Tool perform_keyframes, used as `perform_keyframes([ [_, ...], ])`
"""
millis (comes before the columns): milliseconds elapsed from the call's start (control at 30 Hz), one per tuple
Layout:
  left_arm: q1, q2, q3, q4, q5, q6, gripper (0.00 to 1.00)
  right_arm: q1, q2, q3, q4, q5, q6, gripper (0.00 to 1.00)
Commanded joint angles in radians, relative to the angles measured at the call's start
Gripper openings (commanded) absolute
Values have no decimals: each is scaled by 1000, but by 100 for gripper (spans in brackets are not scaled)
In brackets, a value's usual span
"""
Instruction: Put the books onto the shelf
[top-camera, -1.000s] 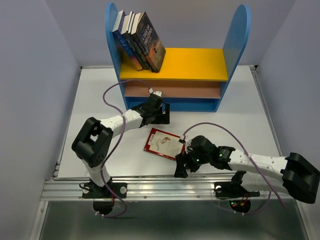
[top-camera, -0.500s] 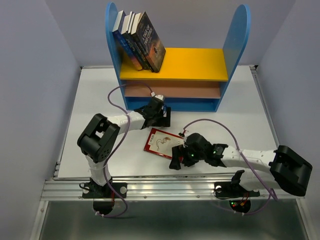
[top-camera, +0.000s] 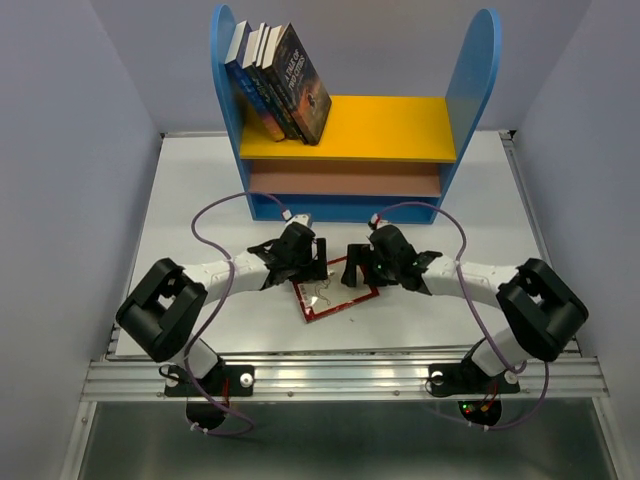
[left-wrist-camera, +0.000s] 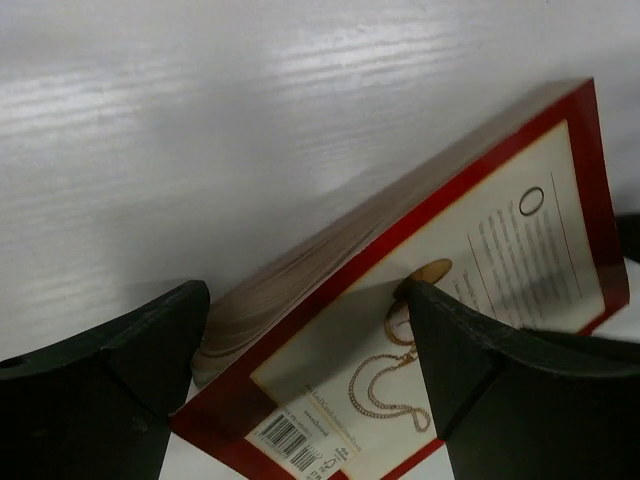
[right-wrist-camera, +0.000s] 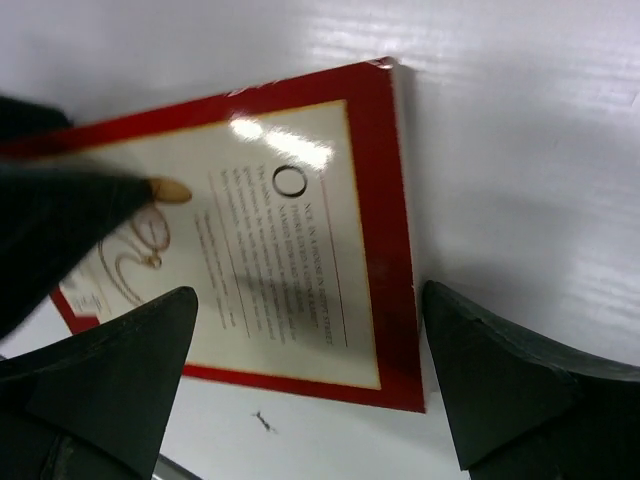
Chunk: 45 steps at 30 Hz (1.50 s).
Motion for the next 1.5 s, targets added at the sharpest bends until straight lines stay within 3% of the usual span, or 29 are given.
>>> perform_keyframes([
  [0, -58, -64, -67, -91, 104, -149, 91, -59, 88, 127, 100, -67, -97, 100],
  [167, -101, -145, -119, -120, 133, -230, 91, -141, 161, 267, 104, -144, -189, 100],
  [367, -114, -262, -90, -291, 64, -252, 98, -176, 125, 344, -5, -40, -271, 100],
  [433, -114, -303, -42, -371, -6, -246, 99, -185, 55, 313, -37, 26, -243, 100],
  [567, -105, -314, 7, -342, -94, -209, 99, -185, -94, 178, -84, 37, -102, 100],
  [767, -68, -121, 102, -232, -61, -94, 99, -185, -244, -17, -103, -43, 88, 100],
  [867, -56, -32, 131, -206, -39, -63, 89, -185, -263, -58, -93, -64, 154, 100],
  [967, -45, 20, 136, -180, -11, -43, 72, -185, -255, -103, -59, -101, 206, 100],
  [1000, -44, 42, 137, -177, -13, -43, 63, -185, -237, -121, -29, -113, 228, 100],
  [1167, -44, 86, 128, -152, 10, -36, 36, -185, -163, -173, 131, -210, 306, 100],
  [1200, -44, 91, 121, -144, 39, -33, 25, -185, -148, -176, 137, -213, 312, 100],
  [1300, -44, 97, 98, -121, 61, -42, 10, -164, -106, -170, 169, -216, 344, 100],
  [1467, -44, 94, 41, -91, 131, -63, 2, -145, -48, -170, 263, -235, 415, 100],
])
